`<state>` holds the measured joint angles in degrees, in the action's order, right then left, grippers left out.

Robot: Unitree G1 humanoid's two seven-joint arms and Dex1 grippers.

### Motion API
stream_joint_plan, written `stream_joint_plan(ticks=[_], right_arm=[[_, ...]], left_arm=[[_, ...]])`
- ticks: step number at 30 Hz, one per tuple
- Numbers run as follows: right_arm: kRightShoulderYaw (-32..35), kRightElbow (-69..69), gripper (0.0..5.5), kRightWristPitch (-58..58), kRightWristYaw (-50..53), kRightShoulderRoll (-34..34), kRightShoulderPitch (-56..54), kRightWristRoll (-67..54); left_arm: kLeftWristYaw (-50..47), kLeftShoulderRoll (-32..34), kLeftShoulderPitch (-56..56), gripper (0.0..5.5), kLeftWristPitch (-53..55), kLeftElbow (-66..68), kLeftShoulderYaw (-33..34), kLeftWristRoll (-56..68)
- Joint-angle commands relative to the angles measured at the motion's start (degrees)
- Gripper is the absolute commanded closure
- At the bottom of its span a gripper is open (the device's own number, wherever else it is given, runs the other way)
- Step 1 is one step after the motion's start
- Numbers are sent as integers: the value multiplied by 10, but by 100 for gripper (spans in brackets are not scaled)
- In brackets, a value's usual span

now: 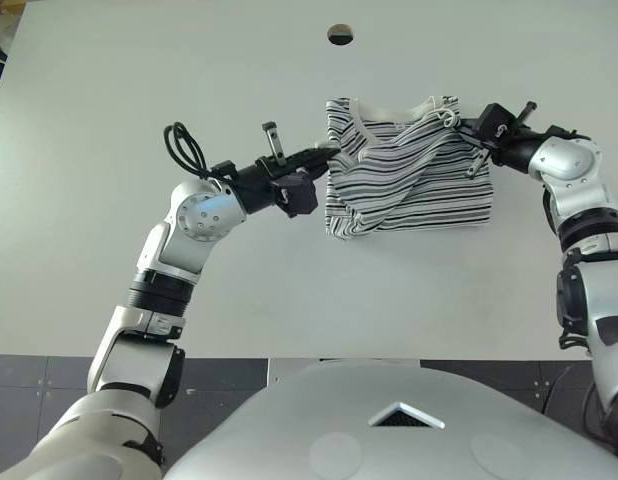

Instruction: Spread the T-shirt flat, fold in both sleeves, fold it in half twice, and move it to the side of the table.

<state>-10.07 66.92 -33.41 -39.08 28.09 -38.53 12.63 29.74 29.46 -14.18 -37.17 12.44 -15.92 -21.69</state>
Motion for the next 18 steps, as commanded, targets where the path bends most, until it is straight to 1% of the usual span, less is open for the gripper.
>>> stream_joint_plan(ticks=[1,5,11,14,18], right_arm=[[5,-2,540,4,1,-4,-3,-5],[11,3,540,21,29,-1,-10,-3],[18,8,540,39,56,1,-22,-1],[22,9,540,44,61,3,-23,-4],[36,2,540,44,62,11,-24,-11]], left_arm=[[-160,35,-70,538,-46,85,-20,-183],[-311,41,-144,538,-49,180,-75,-321],[-478,18,-251,538,-11,349,-173,-441],[-542,5,-290,538,8,412,-212,-472],[-598,2,-318,538,14,444,-242,-478]])
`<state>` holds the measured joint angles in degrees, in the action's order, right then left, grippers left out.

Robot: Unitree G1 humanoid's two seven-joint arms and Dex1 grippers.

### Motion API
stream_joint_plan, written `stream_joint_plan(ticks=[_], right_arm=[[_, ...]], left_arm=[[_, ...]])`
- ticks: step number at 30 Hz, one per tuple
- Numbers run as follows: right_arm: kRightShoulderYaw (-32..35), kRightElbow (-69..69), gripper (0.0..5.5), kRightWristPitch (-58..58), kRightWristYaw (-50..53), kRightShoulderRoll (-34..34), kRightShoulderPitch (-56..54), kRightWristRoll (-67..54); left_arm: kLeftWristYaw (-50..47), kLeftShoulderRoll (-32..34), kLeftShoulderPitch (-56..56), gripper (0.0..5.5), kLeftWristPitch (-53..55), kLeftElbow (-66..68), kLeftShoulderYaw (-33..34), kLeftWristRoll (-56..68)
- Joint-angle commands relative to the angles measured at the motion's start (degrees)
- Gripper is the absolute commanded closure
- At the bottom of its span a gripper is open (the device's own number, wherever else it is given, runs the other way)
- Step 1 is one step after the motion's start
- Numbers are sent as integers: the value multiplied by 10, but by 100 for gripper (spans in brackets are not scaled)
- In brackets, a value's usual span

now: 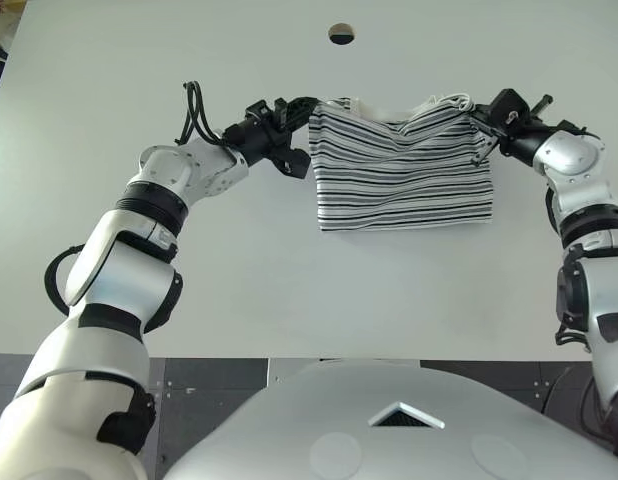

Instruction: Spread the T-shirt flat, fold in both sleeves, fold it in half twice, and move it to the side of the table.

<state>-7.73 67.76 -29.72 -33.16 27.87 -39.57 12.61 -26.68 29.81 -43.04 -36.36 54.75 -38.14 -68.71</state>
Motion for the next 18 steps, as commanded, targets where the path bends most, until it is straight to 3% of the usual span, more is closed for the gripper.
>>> stream_joint_plan(ticks=[1,18], right_arm=[[14,-7,540,7,3,14,-14,-11],[9,18,540,41,39,5,-23,7]], left_arm=[[-42,-3,-35,538,7,28,-25,-8],[-74,-75,-84,538,75,181,-104,2]])
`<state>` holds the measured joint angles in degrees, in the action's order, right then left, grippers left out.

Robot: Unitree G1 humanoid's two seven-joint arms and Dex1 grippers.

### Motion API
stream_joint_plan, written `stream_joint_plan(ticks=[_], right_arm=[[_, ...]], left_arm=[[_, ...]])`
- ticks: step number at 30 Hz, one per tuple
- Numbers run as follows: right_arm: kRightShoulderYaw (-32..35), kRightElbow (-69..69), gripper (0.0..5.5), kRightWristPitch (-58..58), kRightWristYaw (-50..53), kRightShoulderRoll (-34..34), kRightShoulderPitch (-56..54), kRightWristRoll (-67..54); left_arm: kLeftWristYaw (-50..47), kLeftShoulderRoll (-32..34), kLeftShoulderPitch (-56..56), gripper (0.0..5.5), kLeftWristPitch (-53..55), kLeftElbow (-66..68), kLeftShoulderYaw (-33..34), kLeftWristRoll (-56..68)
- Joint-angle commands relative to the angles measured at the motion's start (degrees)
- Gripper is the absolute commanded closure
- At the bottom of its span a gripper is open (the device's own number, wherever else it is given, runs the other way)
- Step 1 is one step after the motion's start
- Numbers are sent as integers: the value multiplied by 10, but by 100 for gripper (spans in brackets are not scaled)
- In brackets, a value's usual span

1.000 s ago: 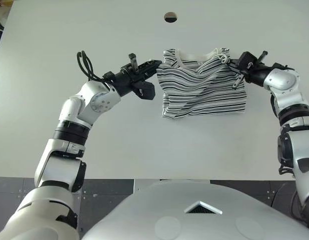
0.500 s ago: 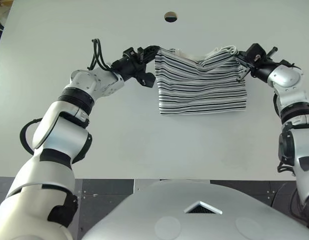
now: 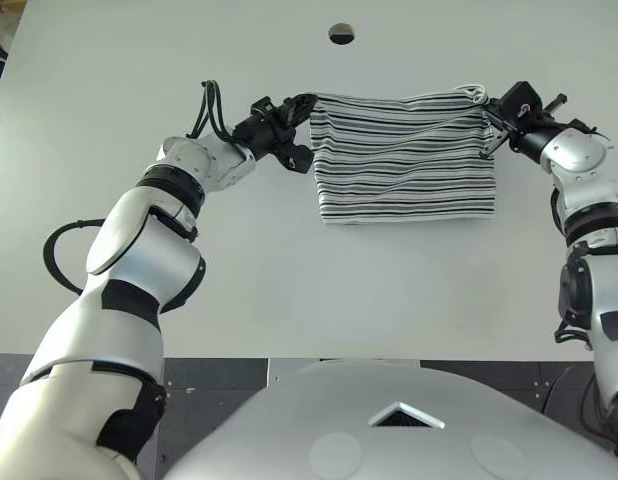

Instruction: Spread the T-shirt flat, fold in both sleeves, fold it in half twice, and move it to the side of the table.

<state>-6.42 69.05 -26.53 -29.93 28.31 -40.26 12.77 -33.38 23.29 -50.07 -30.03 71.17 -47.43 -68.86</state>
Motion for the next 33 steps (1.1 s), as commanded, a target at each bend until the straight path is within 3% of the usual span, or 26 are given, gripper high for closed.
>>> stream_joint_plan(ticks=[1,7,10,16,20,22,26,31,33], right_arm=[[-2,6,520,12,7,-3,-16,4],[-3,4,414,13,17,-7,-19,6],[3,4,362,21,26,-4,-19,3],[-35,-28,362,7,161,26,-21,75],[-31,-104,362,-59,58,12,12,23],[-46,-152,362,-86,8,21,30,17],[-77,-186,362,-106,-27,57,31,56],[-153,-180,362,-138,-91,69,29,121],[-186,-175,362,-147,-126,74,33,144]], left_arm=[[-6,-12,-13,540,14,21,-12,6],[5,-15,-15,444,22,34,-5,29],[13,-11,-17,397,82,46,0,38],[-30,16,-31,397,133,34,33,80],[-39,34,-20,397,81,-5,44,103],[-18,46,5,397,-7,-76,39,119],[133,82,93,397,-158,-263,-3,147],[362,119,187,397,-182,-421,-43,159],[393,126,186,397,-168,-448,-59,110]])
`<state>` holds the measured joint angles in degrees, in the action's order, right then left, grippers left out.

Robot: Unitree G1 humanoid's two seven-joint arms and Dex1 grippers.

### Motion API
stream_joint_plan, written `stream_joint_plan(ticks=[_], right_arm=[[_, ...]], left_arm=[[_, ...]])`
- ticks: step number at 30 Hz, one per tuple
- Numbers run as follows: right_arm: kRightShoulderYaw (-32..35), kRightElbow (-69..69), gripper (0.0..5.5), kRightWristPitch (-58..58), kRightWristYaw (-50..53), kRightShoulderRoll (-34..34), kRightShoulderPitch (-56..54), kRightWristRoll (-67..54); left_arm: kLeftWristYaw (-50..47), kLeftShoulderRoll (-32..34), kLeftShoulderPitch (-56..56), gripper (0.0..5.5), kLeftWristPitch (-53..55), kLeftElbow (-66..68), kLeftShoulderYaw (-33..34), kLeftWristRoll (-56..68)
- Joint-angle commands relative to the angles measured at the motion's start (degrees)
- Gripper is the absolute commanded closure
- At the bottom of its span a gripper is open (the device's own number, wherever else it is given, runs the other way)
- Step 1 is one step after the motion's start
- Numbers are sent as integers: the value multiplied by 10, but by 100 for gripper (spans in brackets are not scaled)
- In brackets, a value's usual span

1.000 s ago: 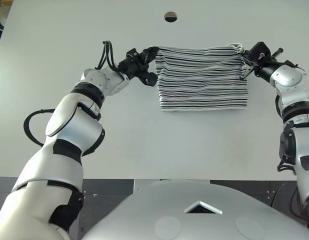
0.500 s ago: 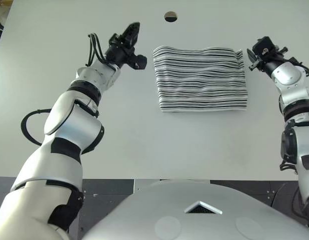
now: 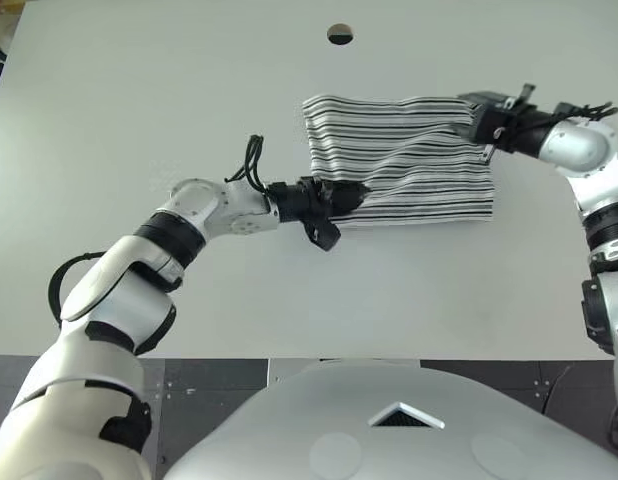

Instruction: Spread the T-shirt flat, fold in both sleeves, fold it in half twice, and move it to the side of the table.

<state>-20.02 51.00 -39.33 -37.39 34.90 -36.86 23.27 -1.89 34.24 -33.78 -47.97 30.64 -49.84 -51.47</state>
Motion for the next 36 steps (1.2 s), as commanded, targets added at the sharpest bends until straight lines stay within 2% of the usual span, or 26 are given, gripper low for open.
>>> stream_joint_plan(ticks=[1,4,7,9,12,16,18,21,24,27,30,31,33,36], right_arm=[[-60,6,362,-22,-64,11,1,46],[-107,-57,362,-7,-213,37,36,24],[-141,-253,362,102,-407,83,108,-99],[-152,-349,362,161,-456,94,132,-151],[-167,-441,362,220,-461,55,143,-192],[-159,-462,362,258,-426,14,142,-196],[-147,-457,362,261,-412,11,143,-196],[-117,-483,362,280,-405,23,152,-225],[-56,-552,362,342,-418,47,176,-320],[25,-619,362,430,-430,73,212,-461],[109,-619,362,451,-420,107,261,-515],[140,-605,362,432,-416,117,287,-513],[188,-548,324,319,-413,132,339,-465],[208,-422,258,102,-421,154,416,-373]], left_arm=[[80,19,18,397,19,-50,-39,-90],[5,16,-58,397,65,17,-75,-217],[-75,3,-118,397,100,74,-119,-302],[-119,-5,-147,397,112,104,-144,-338],[-208,-30,-201,397,141,143,-201,-408],[-288,-61,-239,397,156,169,-256,-456],[-304,-56,-244,397,159,170,-264,-458],[-321,-13,-247,397,158,143,-242,-434],[-324,73,-245,397,135,59,-153,-348],[-278,155,-193,397,96,-68,-20,-175],[-201,239,-89,397,66,-189,79,14],[-159,270,-43,397,52,-216,91,95],[-75,323,57,375,30,-250,83,225],[55,370,199,320,17,-251,38,333]])
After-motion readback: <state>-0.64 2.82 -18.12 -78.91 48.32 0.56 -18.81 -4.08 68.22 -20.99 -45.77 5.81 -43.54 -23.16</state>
